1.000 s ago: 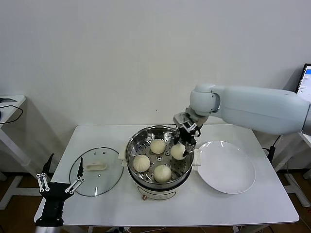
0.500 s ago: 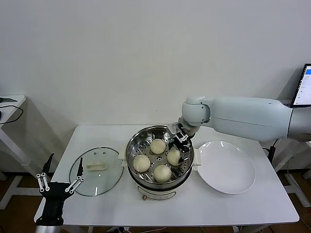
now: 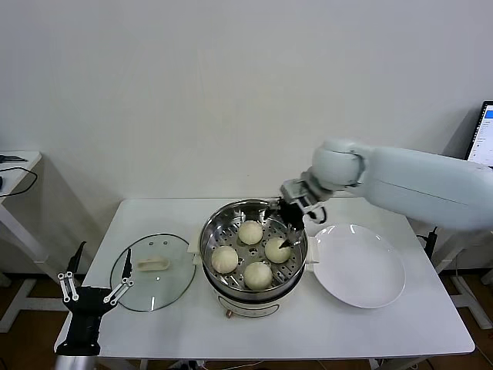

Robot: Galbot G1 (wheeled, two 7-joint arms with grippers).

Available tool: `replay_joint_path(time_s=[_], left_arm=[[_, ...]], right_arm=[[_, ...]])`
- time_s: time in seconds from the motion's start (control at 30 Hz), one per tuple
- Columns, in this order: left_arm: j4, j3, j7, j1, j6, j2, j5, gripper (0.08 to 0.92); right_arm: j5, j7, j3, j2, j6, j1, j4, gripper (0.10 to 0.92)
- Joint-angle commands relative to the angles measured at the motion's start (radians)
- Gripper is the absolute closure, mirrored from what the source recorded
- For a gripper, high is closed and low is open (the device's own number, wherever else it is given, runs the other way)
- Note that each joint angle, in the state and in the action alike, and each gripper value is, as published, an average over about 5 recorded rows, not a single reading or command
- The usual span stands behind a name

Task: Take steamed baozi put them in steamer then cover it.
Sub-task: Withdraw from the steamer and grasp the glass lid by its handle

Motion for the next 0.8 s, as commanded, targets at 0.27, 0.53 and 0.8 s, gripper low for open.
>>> replay_joint_path(time_s=[0.27, 0.53, 0.8], left_arm=[[0.061, -0.033, -0.022, -0.125, 0.107, 0.047, 0.333, 0.177], [0.263, -0.051, -0.024, -0.175, 0.153, 0.098, 0.766, 0.177], [0.453, -0.021, -0.125, -0.204, 0.077, 0.122, 1.019, 0.177]], right_arm=[[0.127, 1.116, 1.311, -0.165, 0.392, -1.3, 0.063, 0.203], [0.114, 1.107, 1.656, 0.077, 0.462, -1.672, 0.013, 0.203], [0.074, 1.068, 1.759, 0.257, 0.52, -1.839, -0.002, 0.203]])
